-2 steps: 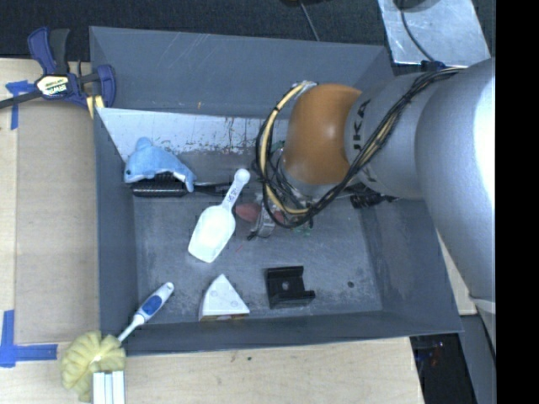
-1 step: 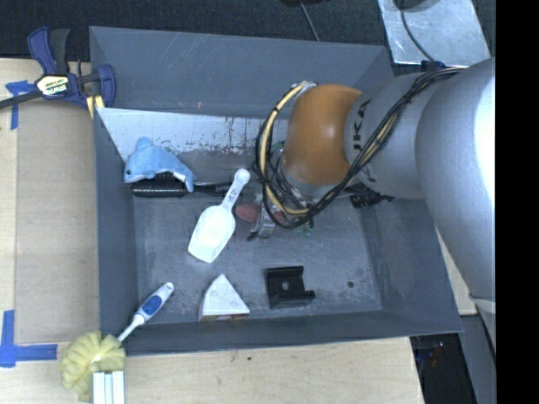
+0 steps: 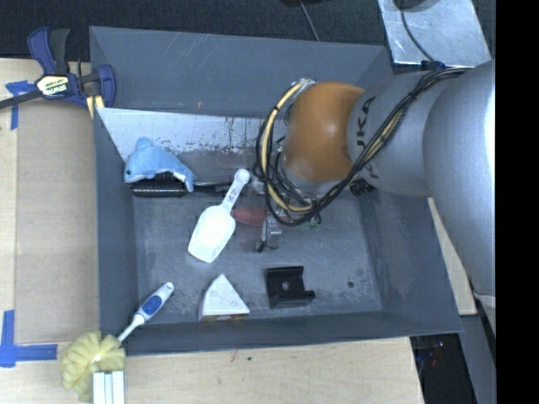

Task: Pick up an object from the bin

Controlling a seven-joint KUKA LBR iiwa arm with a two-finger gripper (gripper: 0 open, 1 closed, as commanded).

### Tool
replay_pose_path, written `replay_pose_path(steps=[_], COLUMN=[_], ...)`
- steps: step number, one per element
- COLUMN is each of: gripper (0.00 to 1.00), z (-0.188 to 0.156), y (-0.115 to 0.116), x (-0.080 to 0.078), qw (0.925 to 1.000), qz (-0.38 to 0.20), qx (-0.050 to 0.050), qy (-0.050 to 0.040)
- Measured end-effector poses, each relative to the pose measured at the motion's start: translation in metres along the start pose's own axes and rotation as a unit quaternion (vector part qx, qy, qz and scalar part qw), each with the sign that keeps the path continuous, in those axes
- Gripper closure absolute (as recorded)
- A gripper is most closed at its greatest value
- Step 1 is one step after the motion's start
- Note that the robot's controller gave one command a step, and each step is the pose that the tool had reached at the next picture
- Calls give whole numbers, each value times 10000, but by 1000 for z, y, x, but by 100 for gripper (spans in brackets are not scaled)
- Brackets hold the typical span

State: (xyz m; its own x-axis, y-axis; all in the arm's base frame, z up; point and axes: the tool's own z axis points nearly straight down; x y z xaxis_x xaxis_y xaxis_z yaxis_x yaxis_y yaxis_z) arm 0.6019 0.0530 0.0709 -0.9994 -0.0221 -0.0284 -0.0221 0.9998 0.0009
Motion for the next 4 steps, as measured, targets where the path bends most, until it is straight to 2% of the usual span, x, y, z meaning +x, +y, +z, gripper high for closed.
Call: replay_pose_path(steps=[1, 2, 3, 4], gripper=[100, 100, 100, 100], z=[-1, -1, -88, -79], y=[0, 0, 13, 10], x=[-1, -1, -8, -3], qw=[10000, 10000, 10000, 10000], qz=[2, 2, -93, -50], qx=[-1, -1, 1, -3], qy=[-12, -12, -5, -24])
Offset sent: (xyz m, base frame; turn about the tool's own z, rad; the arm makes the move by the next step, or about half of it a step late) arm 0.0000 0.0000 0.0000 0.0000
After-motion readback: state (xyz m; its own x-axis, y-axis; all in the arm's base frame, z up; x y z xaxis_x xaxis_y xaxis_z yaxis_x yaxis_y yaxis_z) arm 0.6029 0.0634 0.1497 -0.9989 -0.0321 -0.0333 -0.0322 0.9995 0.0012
